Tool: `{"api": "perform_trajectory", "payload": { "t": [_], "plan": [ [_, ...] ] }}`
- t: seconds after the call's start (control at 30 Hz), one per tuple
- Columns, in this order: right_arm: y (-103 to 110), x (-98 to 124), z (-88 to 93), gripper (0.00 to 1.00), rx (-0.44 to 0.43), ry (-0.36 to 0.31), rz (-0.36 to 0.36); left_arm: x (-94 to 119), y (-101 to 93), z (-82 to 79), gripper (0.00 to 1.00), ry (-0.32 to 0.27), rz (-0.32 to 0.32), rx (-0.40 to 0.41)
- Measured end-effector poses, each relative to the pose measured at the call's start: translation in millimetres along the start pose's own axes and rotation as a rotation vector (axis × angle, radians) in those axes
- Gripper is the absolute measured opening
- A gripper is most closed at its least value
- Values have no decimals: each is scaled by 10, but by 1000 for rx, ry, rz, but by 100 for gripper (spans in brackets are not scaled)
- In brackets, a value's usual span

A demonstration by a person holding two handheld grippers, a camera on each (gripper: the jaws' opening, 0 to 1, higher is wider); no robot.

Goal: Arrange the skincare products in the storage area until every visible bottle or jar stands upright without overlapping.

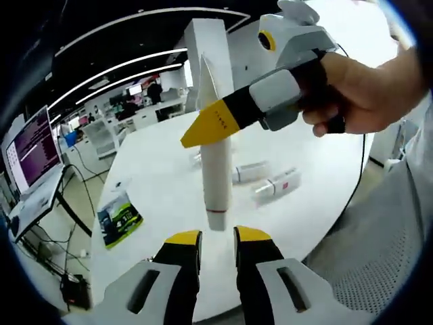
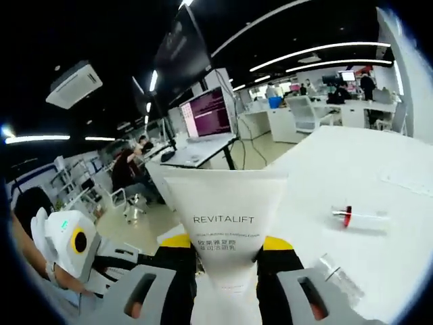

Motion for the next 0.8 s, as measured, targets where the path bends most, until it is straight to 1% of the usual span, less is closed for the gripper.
{"api": "perform_trajectory", "payload": {
  "t": [0.03, 0.07, 0.1, 0.17, 0.23, 0.27, 0.3, 0.33, 0.4, 0.43, 0.47, 0.53, 0.57, 0.6, 0.63, 0.7, 0.8],
  "plan": [
    [-59, 15, -34, 27, -6, -8, 9, -4, -4, 4, 16, 7, 8, -3],
    [-166, 41, -101, 27, -21, -34, 35, -4, -5, 5, 16, 16, 18, -9],
    [-228, 61, -136, 27, -18, -43, 47, 2, 13, -10, 16, 19, 21, -11],
    [-399, 115, -221, 27, -18, -66, 90, 36, 40, -28, 20, 32, 20, 0],
    [-564, 163, -288, 27, -31, -85, 124, 71, 87, 2, 27, 65, 18, -43],
    [-632, 183, -316, 27, -33, -95, 139, 84, 127, 25, 28, 64, 4, -68],
    [-718, 208, -348, 27, -33, -102, 157, 74, 134, 53, 27, 58, 7, -79],
    [-783, 222, -370, 27, -32, -106, 171, 46, 148, 133, 26, 76, 10, -82],
    [-933, 254, -425, 27, -30, -113, 203, 6, 139, 263, 27, 127, 27, -95],
    [-984, 268, -450, 27, -28, -117, 213, -21, 128, 315, 27, 155, 29, -88],
    [-1059, 291, -489, 27, -27, -124, 233, -37, 118, 299, 27, 149, 28, -88],
    [-1180, 323, -549, 27, -16, -131, 260, -43, 77, 235, 25, 105, 31, -121],
    [-1229, 336, -571, 27, -17, -136, 271, -51, 62, 268, 25, 114, 35, -126],
    [-1255, 342, -580, 27, -18, -138, 277, -51, 62, 317, 26, 149, 41, -130],
    [-1332, 355, -604, 27, -17, -140, 294, -53, 60, 354, 26, 171, 43, -131],
    [-1468, 383, -633, 27, -17, -146, 330, -55, 59, 330, 26, 156, 47, -126],
    [-1655, 415, -647, 27, -37, -152, 369, -53, 73, 332, 25, 153, 38, -126]
  ]
}}
Point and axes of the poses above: the point that each gripper's makers call its tool centre point, and the gripper's own axes: x roughly backward along the fingers, y roughly to its left, z roughly out of its underside, the point moved 4 cm from there along x, roughly backward along the fingers, and after that the axes turned 5 degrees about -x, right-handed, at the moved point
